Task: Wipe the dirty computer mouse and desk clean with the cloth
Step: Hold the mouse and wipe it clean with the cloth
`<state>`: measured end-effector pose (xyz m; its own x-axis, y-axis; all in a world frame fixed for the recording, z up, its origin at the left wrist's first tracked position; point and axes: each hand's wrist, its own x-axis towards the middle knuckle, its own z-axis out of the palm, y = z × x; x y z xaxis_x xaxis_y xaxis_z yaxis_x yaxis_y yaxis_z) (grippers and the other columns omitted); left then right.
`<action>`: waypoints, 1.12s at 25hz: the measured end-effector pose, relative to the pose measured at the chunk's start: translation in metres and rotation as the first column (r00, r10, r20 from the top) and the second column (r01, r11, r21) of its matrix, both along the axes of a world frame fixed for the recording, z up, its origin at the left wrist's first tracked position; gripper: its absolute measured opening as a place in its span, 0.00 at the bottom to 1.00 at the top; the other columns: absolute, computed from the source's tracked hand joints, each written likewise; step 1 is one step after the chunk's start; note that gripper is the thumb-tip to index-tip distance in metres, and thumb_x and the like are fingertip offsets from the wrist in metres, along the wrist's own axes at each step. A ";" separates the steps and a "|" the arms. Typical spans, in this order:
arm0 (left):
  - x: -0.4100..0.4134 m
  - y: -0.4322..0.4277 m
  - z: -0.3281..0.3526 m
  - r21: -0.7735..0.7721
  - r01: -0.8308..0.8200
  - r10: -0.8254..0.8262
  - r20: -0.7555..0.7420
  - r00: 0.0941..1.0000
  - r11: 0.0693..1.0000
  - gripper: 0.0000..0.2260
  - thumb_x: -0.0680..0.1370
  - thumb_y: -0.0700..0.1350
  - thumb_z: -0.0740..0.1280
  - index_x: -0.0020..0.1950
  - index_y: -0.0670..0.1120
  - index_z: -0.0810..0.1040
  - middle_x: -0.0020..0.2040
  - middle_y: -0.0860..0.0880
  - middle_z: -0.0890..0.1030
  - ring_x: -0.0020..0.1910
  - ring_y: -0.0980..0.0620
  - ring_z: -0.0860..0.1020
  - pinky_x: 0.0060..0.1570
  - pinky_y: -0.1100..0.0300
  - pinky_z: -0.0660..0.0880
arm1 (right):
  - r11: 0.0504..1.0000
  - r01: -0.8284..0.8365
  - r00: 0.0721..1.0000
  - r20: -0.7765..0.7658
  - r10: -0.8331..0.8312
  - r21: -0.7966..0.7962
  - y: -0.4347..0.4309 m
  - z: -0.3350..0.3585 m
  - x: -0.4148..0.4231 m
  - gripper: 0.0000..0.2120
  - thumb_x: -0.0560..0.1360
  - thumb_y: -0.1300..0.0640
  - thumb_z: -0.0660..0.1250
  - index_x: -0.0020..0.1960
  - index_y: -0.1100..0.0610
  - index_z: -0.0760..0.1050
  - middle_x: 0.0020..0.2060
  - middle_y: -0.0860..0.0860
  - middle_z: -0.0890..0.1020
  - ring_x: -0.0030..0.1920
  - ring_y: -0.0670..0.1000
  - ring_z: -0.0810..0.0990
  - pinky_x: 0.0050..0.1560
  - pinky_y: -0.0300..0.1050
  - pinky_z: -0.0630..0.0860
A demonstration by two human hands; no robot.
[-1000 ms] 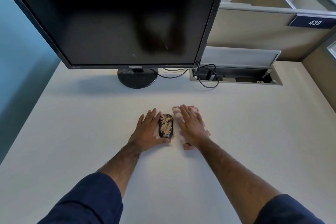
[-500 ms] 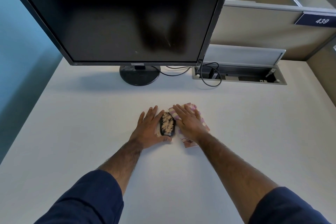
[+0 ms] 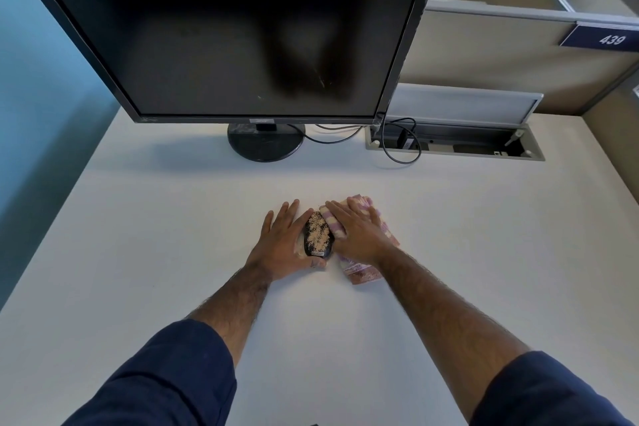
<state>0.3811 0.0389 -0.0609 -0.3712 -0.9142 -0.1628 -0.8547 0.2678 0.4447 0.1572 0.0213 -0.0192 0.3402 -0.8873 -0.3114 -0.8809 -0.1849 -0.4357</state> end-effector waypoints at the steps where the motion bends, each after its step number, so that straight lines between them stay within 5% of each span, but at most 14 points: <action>1: 0.000 0.000 0.000 -0.005 -0.001 0.001 0.002 1.000 1.000 0.58 0.62 0.85 0.55 0.84 0.55 0.47 0.84 0.50 0.40 0.81 0.54 0.35 0.79 0.47 0.35 | 1.000 -0.006 1.000 -0.001 0.006 0.001 0.001 0.000 0.000 0.45 0.68 0.46 0.62 0.82 0.44 0.48 0.81 0.45 0.55 0.81 0.51 0.44 0.76 0.67 0.36; 15: 0.000 0.000 0.006 0.005 0.013 -0.013 0.023 1.000 1.000 0.56 0.64 0.83 0.58 0.84 0.54 0.48 0.84 0.49 0.39 0.81 0.51 0.34 0.78 0.45 0.35 | 0.996 -0.063 0.998 -0.006 0.063 -0.055 0.022 0.006 -0.003 0.40 0.75 0.58 0.62 0.82 0.45 0.48 0.82 0.44 0.53 0.81 0.49 0.42 0.77 0.64 0.35; 21: 0.000 -0.001 0.005 -0.006 0.013 -0.013 0.000 1.000 1.000 0.57 0.63 0.85 0.56 0.84 0.54 0.48 0.84 0.50 0.39 0.81 0.53 0.34 0.78 0.47 0.33 | 0.987 -0.093 0.995 -0.040 0.088 -0.132 0.038 -0.001 -0.006 0.40 0.78 0.46 0.64 0.82 0.43 0.45 0.81 0.43 0.49 0.79 0.46 0.40 0.75 0.62 0.33; 25: 0.001 -0.001 0.006 0.005 0.012 -0.012 0.002 1.000 1.000 0.58 0.62 0.85 0.57 0.84 0.55 0.48 0.84 0.50 0.38 0.80 0.54 0.33 0.78 0.47 0.32 | 0.983 -0.021 0.999 -0.044 0.013 -0.182 0.044 -0.007 -0.001 0.40 0.77 0.66 0.59 0.82 0.44 0.47 0.82 0.45 0.52 0.79 0.45 0.41 0.76 0.59 0.32; 28: 0.001 -0.001 0.007 0.000 0.015 -0.015 0.013 1.000 1.000 0.58 0.62 0.84 0.57 0.84 0.54 0.48 0.84 0.50 0.39 0.81 0.52 0.34 0.78 0.46 0.33 | 0.978 0.025 0.999 -0.024 -0.030 -0.207 0.047 -0.006 -0.006 0.42 0.73 0.70 0.57 0.82 0.45 0.53 0.81 0.45 0.58 0.81 0.48 0.47 0.77 0.59 0.34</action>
<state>0.3817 0.0375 -0.0537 -0.3827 -0.9085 -0.1680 -0.8564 0.2806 0.4335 0.1509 0.0678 -0.0253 0.3087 -0.9423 -0.1293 -0.8979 -0.2438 -0.3665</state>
